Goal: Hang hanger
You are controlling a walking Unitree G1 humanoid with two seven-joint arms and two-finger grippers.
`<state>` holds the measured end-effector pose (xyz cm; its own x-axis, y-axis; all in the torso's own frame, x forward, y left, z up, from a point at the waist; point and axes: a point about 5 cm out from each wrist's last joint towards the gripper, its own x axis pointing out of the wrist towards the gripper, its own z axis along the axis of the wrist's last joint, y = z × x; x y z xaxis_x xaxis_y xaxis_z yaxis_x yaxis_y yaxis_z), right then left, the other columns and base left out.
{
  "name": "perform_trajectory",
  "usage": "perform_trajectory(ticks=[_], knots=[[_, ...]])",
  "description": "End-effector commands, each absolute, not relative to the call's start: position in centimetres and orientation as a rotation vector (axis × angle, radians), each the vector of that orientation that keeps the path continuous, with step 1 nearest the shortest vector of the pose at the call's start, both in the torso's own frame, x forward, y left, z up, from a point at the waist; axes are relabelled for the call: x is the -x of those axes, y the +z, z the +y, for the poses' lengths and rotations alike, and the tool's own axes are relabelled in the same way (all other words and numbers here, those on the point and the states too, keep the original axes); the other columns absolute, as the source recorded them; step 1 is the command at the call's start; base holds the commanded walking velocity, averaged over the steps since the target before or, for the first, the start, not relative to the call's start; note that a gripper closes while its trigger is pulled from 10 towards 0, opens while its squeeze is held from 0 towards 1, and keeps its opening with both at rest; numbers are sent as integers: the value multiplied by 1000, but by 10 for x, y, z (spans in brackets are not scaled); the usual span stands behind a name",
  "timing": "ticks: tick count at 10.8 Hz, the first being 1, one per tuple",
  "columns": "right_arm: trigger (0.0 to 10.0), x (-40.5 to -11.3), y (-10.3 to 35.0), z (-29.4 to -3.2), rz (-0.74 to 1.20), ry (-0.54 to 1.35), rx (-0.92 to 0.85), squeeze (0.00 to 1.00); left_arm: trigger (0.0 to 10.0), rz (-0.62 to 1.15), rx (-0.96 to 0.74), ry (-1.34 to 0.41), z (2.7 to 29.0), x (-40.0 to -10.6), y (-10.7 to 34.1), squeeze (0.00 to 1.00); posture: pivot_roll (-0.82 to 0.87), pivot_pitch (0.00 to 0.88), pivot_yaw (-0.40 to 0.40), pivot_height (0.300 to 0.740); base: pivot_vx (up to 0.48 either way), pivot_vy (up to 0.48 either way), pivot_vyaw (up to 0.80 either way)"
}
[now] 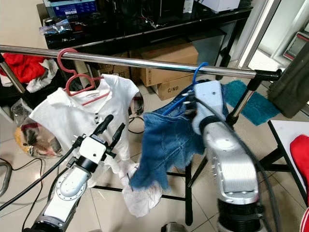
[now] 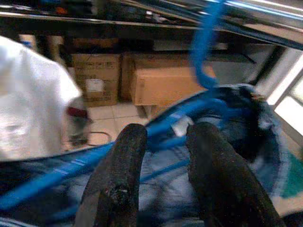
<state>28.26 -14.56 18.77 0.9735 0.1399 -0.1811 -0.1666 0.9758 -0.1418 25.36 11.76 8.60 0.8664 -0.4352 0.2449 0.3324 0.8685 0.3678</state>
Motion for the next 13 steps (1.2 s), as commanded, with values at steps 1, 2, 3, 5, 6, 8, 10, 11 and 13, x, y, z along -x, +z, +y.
perform_trajectory(ticks=[1, 2, 3, 5, 6, 8, 10, 11, 13], knots=[[10000, -281, 191, -137, 164, 201, 156, 0, 10000, -336, -333, -418, 115, -254, 86, 0, -29, 46, 8, 740, 0, 0, 0], [10000, -279, 174, -133, 218, 226, 184, 0, 10000, -336, -334, -420, 114, -255, 87, 0, -22, 46, 6, 740, 0, 0, 0], [10000, -280, 167, -137, 249, 213, 206, 0, 10000, -337, -334, -419, 114, -255, 87, 0, -20, 45, 6, 740, 0, 0, 0], [10000, -288, 162, -163, 288, 71, 284, 0, 10000, -335, -338, -415, 116, -254, 86, 0, -16, 42, 9, 740, 0, 0, 0], [10000, -289, 162, -166, 290, 55, 292, 0, 10000, -335, -338, -415, 116, -254, 86, 0, -16, 42, 9, 740, 0, 0, 0], [10000, -293, 168, -172, 268, 29, 318, 0, 10000, -336, -340, -415, 116, -255, 87, 0, -19, 40, 11, 740, 0, 0, 0], [10000, -295, 174, -178, 248, -5, 356, 0, 10000, -342, -341, -418, 116, -256, 88, 0, -21, 37, 14, 740, 0, 0, 0], [10000, -297, 177, -179, 234, -11, 359, 0, 10000, -342, -342, -421, 115, -256, 88, 0, -23, 37, 15, 740, 0, 0, 0], [10000, -297, 171, -180, 253, -9, 392, 0, 10000, -343, -342, -423, 114, -255, 88, 0, -17, 36, 9, 740, 0, 0, 0]])
